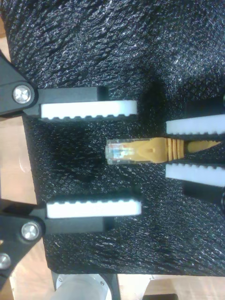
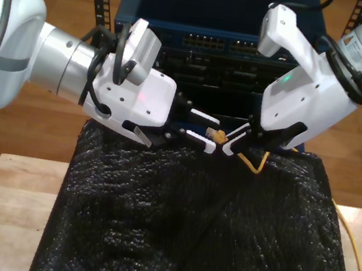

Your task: Grab the cable and plug it in

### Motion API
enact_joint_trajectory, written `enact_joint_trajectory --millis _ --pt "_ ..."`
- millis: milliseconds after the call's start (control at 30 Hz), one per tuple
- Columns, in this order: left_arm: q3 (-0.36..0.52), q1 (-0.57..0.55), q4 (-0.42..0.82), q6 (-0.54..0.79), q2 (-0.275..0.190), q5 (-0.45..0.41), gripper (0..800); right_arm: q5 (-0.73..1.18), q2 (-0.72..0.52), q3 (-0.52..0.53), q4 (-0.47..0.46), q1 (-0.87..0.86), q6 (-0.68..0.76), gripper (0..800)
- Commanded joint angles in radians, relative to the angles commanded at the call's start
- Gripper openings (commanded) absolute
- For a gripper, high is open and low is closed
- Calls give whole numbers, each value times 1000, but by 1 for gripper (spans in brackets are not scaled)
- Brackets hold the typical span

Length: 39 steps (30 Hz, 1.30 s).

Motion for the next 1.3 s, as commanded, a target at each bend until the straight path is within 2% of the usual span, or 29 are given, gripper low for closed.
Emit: enact_joint_trajectory --millis 633,967,1100,1167,1200,1267,1300 --pt "2 2 0 -8 0 -2 202 -11 3 0 0 2 0 7" --pt "5 2 0 -8 -2 -5 40 -12 3 0 0 3 0 8" --pt "6 2 0 -6 -2 -3 23 -12 3 0 0 3 -2 24" --pt "6 2 0 -6 -2 -3 14 -12 3 0 0 5 -2 67" --pt "6 2 2 -8 -2 -3 9 -11 3 0 0 6 -3 133" --pt "9 2 2 -8 -2 -3 5 -9 3 0 0 21 -8 407" --pt "12 2 0 -8 -2 -3 5 -9 3 2 0 25 -8 473"
